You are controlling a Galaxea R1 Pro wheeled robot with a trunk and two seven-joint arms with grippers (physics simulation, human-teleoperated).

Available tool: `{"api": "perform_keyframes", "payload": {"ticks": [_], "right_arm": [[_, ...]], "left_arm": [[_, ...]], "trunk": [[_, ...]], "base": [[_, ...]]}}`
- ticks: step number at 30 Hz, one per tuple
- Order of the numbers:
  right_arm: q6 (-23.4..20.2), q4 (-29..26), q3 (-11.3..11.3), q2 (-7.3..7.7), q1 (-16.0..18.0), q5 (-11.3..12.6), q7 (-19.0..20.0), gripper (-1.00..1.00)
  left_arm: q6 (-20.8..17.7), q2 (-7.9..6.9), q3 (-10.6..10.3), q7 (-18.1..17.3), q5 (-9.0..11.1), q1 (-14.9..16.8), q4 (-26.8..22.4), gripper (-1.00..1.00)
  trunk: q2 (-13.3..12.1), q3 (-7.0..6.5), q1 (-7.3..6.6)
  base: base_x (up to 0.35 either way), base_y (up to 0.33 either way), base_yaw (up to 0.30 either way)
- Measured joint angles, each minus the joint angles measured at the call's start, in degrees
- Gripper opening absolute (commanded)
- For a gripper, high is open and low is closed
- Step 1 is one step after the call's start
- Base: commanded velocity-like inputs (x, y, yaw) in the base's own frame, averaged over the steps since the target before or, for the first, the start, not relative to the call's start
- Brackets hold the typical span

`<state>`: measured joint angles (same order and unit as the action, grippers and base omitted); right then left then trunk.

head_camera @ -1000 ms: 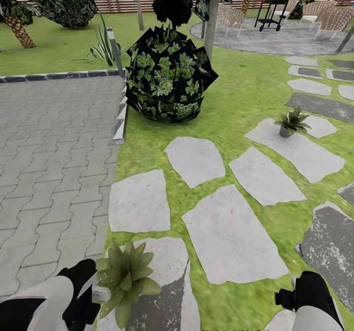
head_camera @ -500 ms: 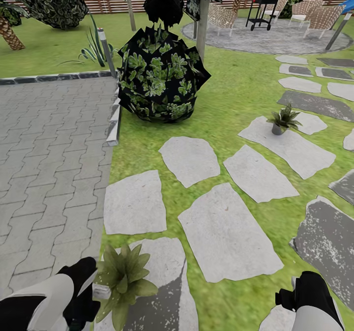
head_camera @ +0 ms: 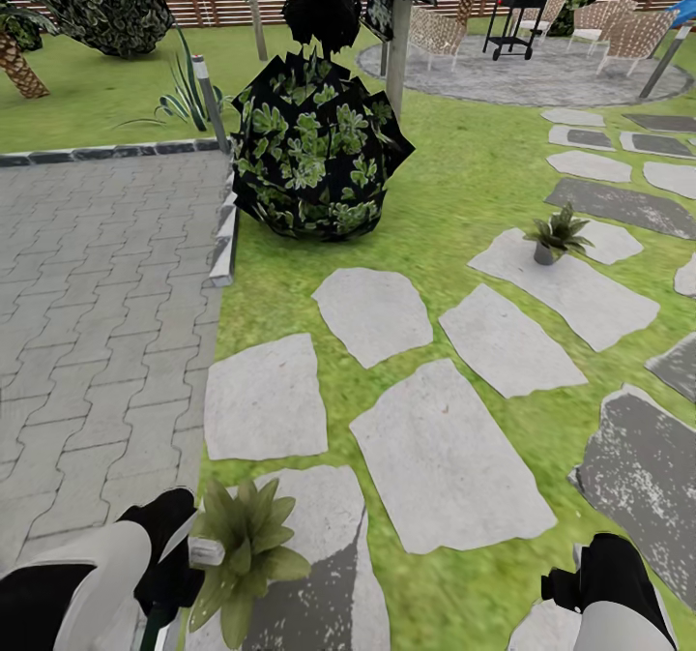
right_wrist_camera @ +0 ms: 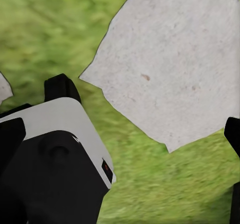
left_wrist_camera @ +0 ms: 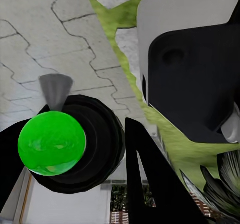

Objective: Pick up the pesticide atomizer in the garden and spray insectifuge to fully cover both potted plants in the garden.

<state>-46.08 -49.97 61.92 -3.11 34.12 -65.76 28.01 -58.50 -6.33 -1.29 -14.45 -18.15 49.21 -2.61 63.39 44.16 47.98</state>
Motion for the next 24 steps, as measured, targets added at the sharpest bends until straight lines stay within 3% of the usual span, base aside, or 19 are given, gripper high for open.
{"api": "perform_keyframes", "payload": {"ticks": [14, 21, 24], "right_arm": [[0.0, 0.0, 0.0, 0.0, 0.0, 0.0, 0.0, 1.0], [0.0, 0.0, 0.0, 0.01, 0.0, 0.0, 0.0, 1.0], [0.0, 0.0, 0.0, 0.0, 0.0, 0.0, 0.0, 1.0]], "left_arm": [[0.1, -0.16, -0.1, -0.1, 0.0, -1.1, -0.2, -1.0], [0.1, 0.05, -0.1, 0.0, -0.1, -0.3, 0.0, -1.0], [0.0, 1.23, 0.1, -0.1, 0.1, 0.8, 0.1, -1.0]], "trunk": [[0.0, 0.0, -0.02], [0.0, -0.16, -0.02], [0.0, -0.24, -0.02]], "base": [[-0.052, 0.0, -0.003], [0.0, 0.0, -0.241], [0.0, 0.0, -0.163]]}}
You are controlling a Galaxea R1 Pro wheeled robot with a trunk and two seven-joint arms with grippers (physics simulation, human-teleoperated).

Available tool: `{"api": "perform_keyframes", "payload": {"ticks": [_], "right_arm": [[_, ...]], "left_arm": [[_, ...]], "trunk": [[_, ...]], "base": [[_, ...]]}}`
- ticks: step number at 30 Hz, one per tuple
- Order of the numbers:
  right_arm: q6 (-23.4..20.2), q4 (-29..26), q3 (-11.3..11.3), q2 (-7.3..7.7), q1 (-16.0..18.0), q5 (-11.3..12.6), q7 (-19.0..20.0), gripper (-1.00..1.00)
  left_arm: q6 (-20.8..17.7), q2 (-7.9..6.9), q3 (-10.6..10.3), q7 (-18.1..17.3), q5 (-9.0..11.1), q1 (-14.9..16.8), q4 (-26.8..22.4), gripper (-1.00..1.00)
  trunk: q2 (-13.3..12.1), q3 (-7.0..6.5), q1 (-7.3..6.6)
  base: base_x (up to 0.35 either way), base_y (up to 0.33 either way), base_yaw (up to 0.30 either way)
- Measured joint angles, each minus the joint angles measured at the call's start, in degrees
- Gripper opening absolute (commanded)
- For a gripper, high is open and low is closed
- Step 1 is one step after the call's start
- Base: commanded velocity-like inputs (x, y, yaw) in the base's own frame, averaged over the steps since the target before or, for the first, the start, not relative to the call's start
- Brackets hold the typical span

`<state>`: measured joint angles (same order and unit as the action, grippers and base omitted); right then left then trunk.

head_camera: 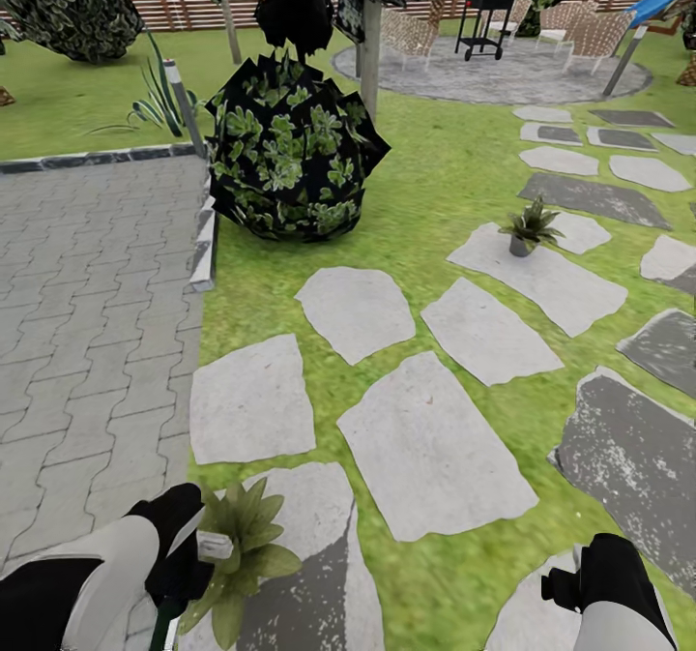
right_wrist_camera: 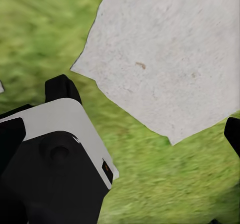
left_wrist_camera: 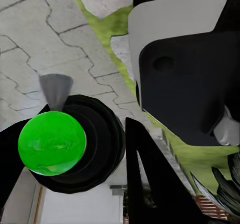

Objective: Pick up the pesticide atomizer in the garden and spray insectifuge to fully cover both potted plants in the garden.

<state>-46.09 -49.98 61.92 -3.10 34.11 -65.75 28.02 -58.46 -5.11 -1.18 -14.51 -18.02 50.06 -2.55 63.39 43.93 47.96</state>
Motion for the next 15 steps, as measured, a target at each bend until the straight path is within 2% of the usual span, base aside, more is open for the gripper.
{"api": "perform_keyframes", "payload": {"ticks": [3, 15], "right_arm": [[0.0, 0.0, 0.0, 0.0, 0.0, 0.0, 0.0, 1.0], [0.0, 0.0, 0.0, 0.0, 0.0, 0.0, 0.0, 1.0]], "left_arm": [[0.0, 0.45, -0.2, 0.0, -0.2, 0.3, -0.1, -1.0], [0.2, 0.03, -0.7, 0.1, -0.5, -2.1, -0.2, -1.0]], "trunk": [[0.0, -0.02, 0.0], [0.0, -0.02, 0.0]], "base": [[0.0, 0.0, -0.025], [0.0, 0.0, -0.001]]}}
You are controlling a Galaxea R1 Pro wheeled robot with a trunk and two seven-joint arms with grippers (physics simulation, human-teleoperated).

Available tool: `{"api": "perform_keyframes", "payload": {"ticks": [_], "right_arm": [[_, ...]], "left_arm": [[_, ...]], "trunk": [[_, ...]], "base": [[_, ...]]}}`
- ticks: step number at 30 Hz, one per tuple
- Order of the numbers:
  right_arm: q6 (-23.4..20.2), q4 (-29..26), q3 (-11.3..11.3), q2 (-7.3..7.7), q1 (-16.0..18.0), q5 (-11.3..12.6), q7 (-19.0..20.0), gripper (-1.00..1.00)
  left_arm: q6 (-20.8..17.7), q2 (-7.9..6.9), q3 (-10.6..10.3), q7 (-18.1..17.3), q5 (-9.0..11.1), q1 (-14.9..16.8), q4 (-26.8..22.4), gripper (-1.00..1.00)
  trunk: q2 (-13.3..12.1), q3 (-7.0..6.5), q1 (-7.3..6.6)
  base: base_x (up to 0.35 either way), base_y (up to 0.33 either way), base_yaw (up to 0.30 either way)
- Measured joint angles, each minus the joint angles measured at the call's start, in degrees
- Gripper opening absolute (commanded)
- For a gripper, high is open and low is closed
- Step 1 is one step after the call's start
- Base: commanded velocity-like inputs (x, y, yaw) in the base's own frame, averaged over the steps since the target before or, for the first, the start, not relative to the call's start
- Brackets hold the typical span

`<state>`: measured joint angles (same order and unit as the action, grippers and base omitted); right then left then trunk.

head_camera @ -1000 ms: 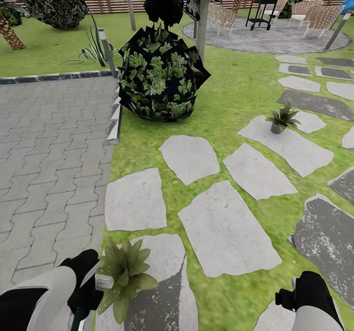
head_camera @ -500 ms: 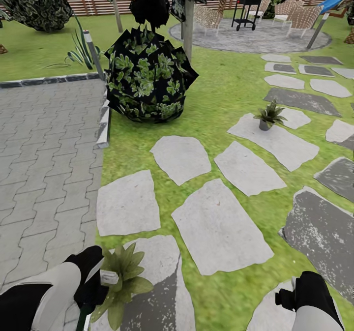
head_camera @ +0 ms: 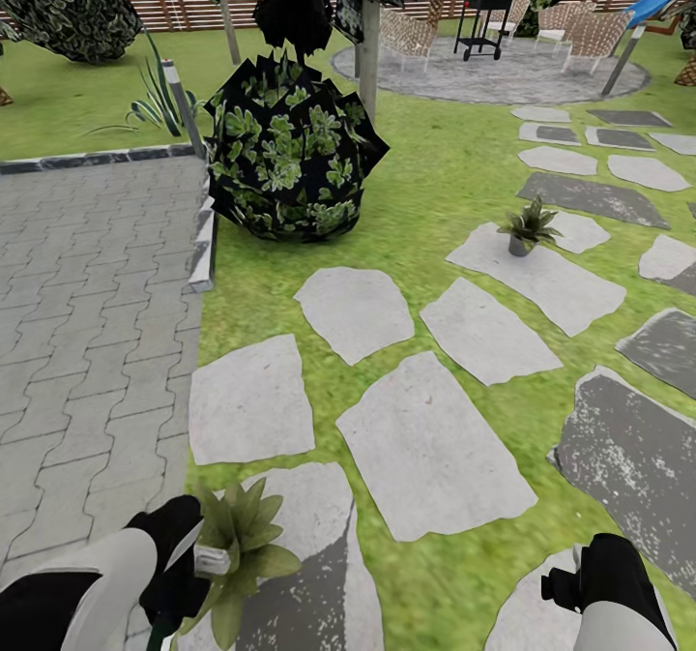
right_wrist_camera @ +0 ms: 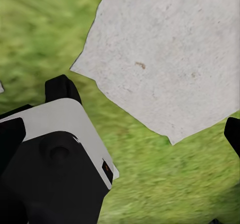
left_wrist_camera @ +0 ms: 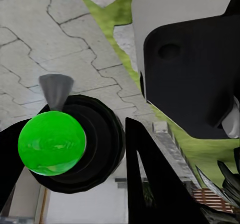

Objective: Pick up the pesticide atomizer in the garden and spray insectifuge to fully cover both potted plants in the garden.

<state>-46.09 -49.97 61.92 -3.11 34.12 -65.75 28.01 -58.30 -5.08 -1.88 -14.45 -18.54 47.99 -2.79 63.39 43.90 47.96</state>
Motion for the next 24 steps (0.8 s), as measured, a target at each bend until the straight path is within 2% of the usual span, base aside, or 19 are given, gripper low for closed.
{"api": "perform_keyframes", "payload": {"ticks": [14, 20, 24], "right_arm": [[0.0, 0.1, 0.0, 0.0, 0.0, 0.0, 0.0, 1.0], [0.0, 0.1, 0.0, 0.0, 0.0, 0.0, 0.0, 1.0], [0.0, 0.1, 0.0, 0.0, 0.0, 0.0, 0.0, 1.0]], "left_arm": [[0.0, -0.68, -0.1, -0.1, -0.1, -1.0, 0.0, -1.0], [0.0, -4.13, -0.3, -0.1, -0.3, -1.1, 0.0, -1.0], [0.0, -4.81, -0.1, -0.1, -0.1, -1.1, 0.1, -1.0]], "trunk": [[0.0, 0.0, 0.0], [0.0, 0.0, 0.0], [0.0, 0.0, 0.0]], "base": [[0.0, 0.0, 0.0], [0.0, 0.0, 0.0], [0.0, 0.0, 0.0]]}}
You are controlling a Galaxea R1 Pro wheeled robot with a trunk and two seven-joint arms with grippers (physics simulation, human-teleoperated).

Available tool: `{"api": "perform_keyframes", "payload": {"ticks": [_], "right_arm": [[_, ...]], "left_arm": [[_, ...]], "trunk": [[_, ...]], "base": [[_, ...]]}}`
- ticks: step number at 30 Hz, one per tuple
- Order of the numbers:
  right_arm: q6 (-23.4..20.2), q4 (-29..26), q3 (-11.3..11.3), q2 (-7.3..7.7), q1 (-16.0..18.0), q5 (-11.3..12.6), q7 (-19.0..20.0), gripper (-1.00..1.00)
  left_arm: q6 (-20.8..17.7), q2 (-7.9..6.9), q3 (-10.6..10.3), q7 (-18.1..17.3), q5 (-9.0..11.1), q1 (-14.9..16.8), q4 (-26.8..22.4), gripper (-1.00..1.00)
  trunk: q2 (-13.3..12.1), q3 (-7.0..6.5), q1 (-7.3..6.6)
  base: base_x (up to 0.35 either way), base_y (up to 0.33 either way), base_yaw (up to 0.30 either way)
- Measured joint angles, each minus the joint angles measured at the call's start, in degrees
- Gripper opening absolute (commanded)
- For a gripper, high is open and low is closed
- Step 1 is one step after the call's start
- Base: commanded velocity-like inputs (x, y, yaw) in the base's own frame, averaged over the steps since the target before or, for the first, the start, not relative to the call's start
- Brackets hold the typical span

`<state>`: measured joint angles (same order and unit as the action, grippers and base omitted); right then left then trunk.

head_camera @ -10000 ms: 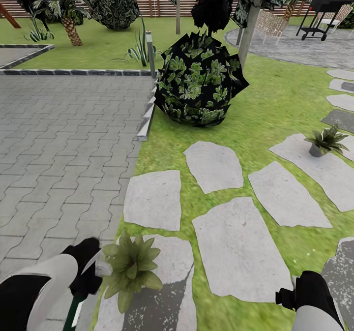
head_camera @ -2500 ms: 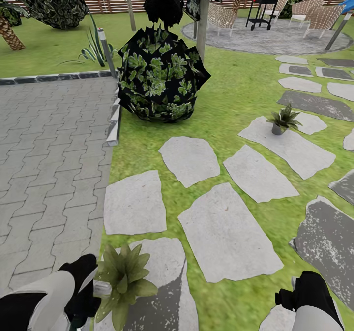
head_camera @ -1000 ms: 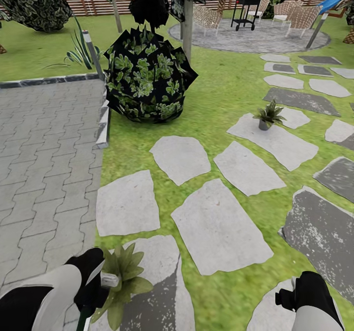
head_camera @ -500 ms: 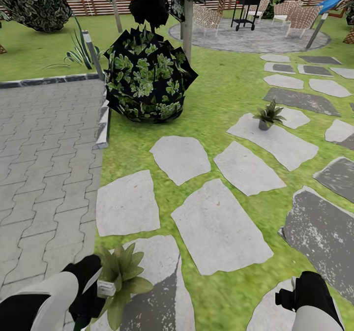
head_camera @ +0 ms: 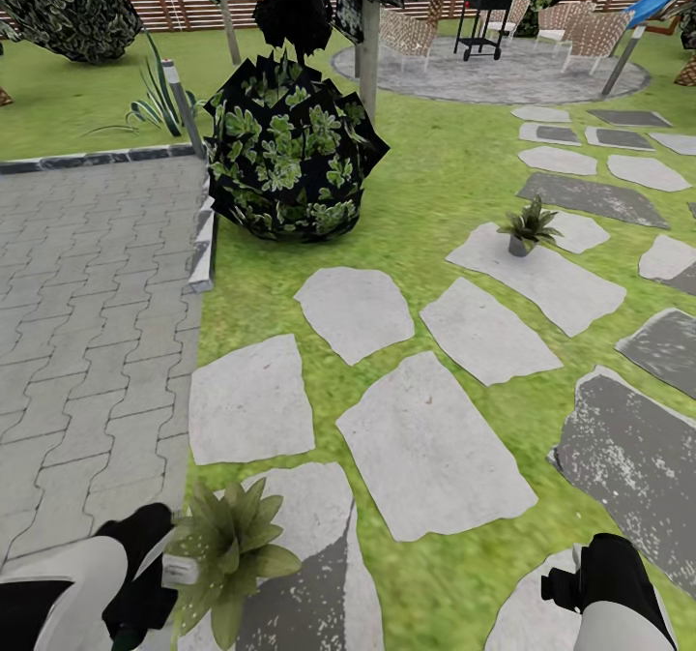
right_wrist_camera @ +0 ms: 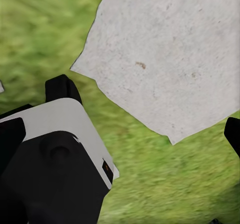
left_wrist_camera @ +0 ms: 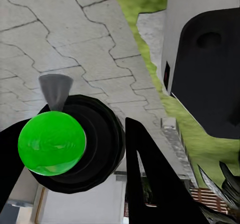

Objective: Pick up the pesticide atomizer in the garden and spray insectifuge to fully cover both potted plants in the garden.

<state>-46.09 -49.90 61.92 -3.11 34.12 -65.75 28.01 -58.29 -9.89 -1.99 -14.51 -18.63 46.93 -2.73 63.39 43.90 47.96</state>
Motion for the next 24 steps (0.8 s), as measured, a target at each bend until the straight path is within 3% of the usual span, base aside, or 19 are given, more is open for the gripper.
{"api": "perform_keyframes", "payload": {"ticks": [5, 24], "right_arm": [[0.0, 0.0, 0.0, 0.0, 0.0, 0.0, 0.0, 1.0], [0.0, -0.1, 0.0, 0.0, 0.0, 0.0, 0.0, 1.0]], "left_arm": [[0.0, -0.74, 0.0, 0.0, -0.1, 0.1, 0.0, -1.0], [0.0, -0.21, 0.3, 0.0, 0.2, 0.0, -0.1, -1.0]], "trunk": [[0.0, 0.0, 0.0], [0.0, 0.57, 0.0]], "base": [[0.0, 0.0, 0.0], [0.0, 0.0, 0.078]]}}
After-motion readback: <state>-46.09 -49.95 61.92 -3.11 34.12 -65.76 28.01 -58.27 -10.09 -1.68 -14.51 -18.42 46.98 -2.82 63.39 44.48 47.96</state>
